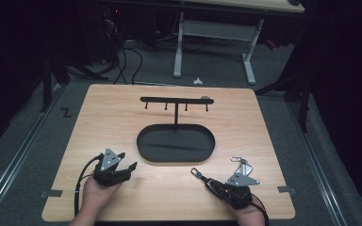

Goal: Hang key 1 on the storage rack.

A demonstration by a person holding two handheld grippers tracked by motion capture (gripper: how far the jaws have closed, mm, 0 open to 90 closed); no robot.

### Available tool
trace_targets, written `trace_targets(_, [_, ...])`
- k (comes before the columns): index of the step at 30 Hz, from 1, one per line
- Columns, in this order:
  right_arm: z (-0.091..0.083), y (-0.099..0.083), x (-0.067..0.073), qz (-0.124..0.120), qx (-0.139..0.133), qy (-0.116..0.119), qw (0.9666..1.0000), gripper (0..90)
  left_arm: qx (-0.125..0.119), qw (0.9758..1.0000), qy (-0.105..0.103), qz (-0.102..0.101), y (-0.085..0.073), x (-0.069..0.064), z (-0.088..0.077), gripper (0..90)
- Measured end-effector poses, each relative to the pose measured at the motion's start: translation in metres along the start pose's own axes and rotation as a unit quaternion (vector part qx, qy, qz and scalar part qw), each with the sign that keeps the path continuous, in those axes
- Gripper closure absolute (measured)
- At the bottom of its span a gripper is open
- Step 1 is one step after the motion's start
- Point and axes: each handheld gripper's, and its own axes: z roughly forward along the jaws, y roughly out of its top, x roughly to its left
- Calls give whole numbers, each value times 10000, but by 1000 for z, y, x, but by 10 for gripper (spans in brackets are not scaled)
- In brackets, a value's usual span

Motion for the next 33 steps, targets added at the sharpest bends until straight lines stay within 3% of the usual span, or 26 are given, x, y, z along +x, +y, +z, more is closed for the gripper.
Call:
trace_targets(6, [-7,6,-4,7,-193,-62,9998,898,35,9999,27,99,-2,-1,-2,404])
trace_targets(14, [-5,13,-14,57,-199,-72,9998,873,13,10000,62,30,-10,2,-16,405])
trace_targets(26, [7,24,-10,38,47,-5,10000,749,16,9999,132,-54,-17,7,-24,399])
trace_targets(33, [13,35,-7,76,415,87,9991,695,68,9999,94,-17,-17,4,-20,396])
